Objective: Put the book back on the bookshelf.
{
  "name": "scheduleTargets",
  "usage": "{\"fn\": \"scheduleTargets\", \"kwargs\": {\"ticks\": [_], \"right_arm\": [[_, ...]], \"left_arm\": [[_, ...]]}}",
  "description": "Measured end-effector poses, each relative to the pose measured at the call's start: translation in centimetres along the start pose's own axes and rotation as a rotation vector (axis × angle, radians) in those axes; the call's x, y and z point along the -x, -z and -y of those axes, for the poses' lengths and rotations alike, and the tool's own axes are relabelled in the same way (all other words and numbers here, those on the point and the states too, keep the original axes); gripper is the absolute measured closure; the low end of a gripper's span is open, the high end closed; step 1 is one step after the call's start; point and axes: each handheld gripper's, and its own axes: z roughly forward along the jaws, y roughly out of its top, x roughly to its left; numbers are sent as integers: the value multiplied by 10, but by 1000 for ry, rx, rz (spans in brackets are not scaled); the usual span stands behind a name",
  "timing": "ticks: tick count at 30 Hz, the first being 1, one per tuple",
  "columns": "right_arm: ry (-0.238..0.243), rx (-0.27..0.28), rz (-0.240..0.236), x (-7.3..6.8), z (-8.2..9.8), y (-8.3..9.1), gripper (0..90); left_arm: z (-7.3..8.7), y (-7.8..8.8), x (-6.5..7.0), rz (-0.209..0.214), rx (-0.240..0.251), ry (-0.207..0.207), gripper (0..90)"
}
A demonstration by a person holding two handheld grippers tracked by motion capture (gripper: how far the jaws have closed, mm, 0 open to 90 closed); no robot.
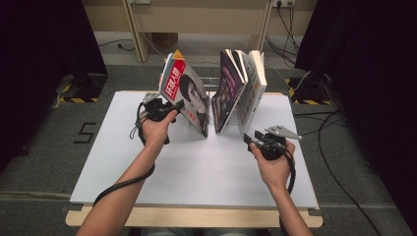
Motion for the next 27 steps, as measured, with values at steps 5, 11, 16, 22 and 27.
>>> {"fn": "scheduleTargets", "kwargs": {"ticks": [5,11,16,22,27], "right_arm": [[-52,-28,25,18,27,9,523],[-74,-55,47,31,47,18,525],[-83,-59,64,38,53,21,527],[-70,-67,58,36,55,18,528],[-65,-74,63,35,57,16,528]], "left_arm": [[-6,-7,2,-29,7,-7,751],[-14,-10,10,-52,52,-77,852],[-27,-13,27,-94,92,-246,861],[-16,-13,27,-130,165,-256,858],[-9,-10,27,-141,162,-275,837]]}}
